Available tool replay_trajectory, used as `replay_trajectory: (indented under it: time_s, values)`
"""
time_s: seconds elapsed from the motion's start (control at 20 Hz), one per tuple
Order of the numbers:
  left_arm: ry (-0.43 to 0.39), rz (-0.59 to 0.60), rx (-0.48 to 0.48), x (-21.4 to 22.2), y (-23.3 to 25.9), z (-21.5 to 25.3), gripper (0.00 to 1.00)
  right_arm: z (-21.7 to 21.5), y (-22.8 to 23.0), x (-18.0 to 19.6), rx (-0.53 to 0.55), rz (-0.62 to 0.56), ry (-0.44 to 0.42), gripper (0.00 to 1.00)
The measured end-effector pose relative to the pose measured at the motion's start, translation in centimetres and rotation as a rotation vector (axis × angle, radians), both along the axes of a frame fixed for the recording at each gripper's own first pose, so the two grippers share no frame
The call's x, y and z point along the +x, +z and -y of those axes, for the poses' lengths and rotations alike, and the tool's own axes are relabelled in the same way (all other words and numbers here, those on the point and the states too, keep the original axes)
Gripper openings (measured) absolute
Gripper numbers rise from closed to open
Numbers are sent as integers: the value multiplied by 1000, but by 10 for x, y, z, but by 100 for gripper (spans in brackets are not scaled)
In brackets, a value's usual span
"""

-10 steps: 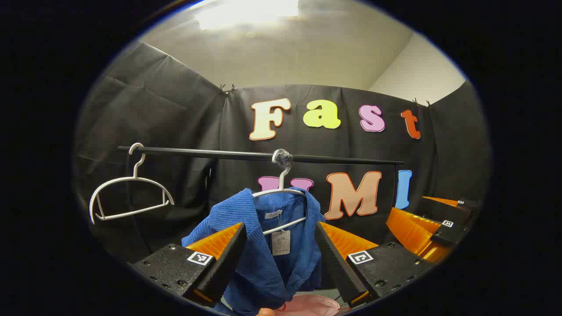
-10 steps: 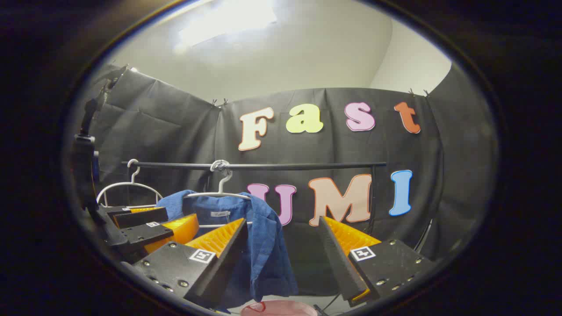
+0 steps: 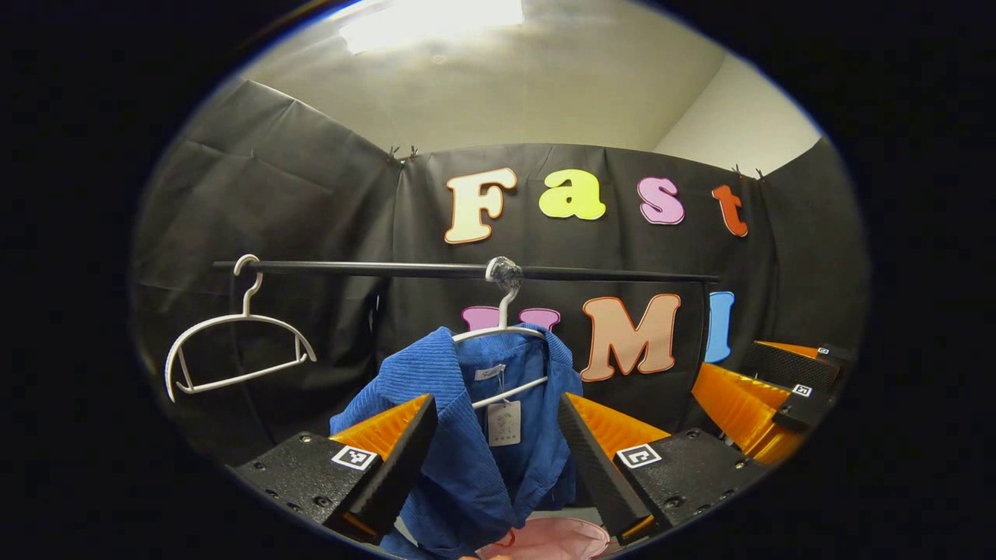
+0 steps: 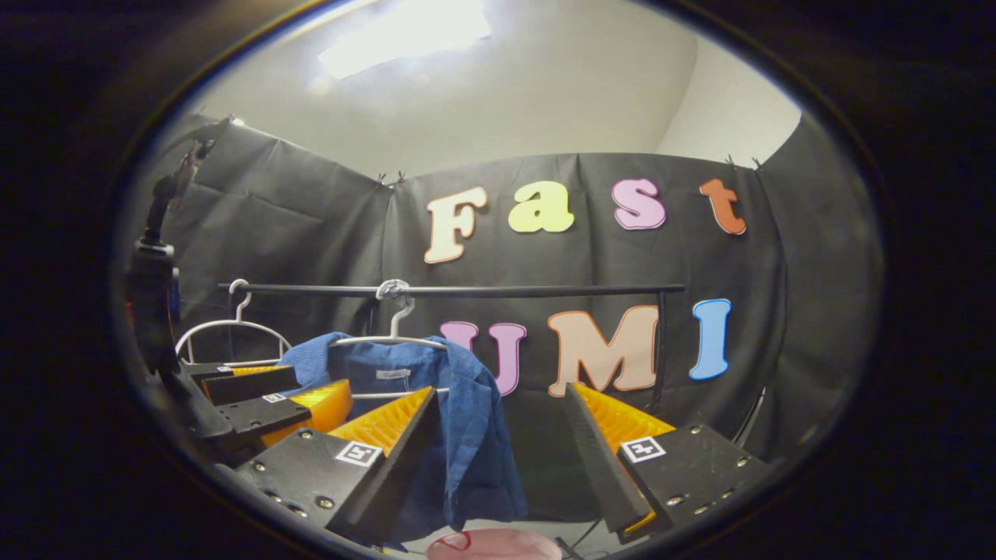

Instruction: Grasp the clothes on the hanger with both hands and then place them into the laundry hamper below.

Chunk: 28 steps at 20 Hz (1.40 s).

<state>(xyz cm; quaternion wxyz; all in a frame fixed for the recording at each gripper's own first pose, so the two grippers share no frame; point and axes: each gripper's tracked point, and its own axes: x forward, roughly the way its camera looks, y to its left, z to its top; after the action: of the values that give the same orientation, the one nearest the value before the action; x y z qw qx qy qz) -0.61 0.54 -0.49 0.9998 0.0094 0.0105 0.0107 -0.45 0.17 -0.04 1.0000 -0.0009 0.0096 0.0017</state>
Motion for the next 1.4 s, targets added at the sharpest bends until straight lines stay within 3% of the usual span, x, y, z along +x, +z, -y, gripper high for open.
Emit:
replay_trajectory:
  time_s: [0.7,0.8,0.85,1.4]
  values:
    - [76,-21,2,0,-10,-17,94,-13,-1,3,-28,-3,42,93]
    - [98,-27,20,0,-14,-22,94,-15,-2,4,-26,-3,56,98]
    - [108,-27,30,0,-15,-23,94,-16,-5,5,-23,-4,64,93]
    - [287,-98,93,17,-61,-44,96,-14,-16,20,-17,-25,124,96]
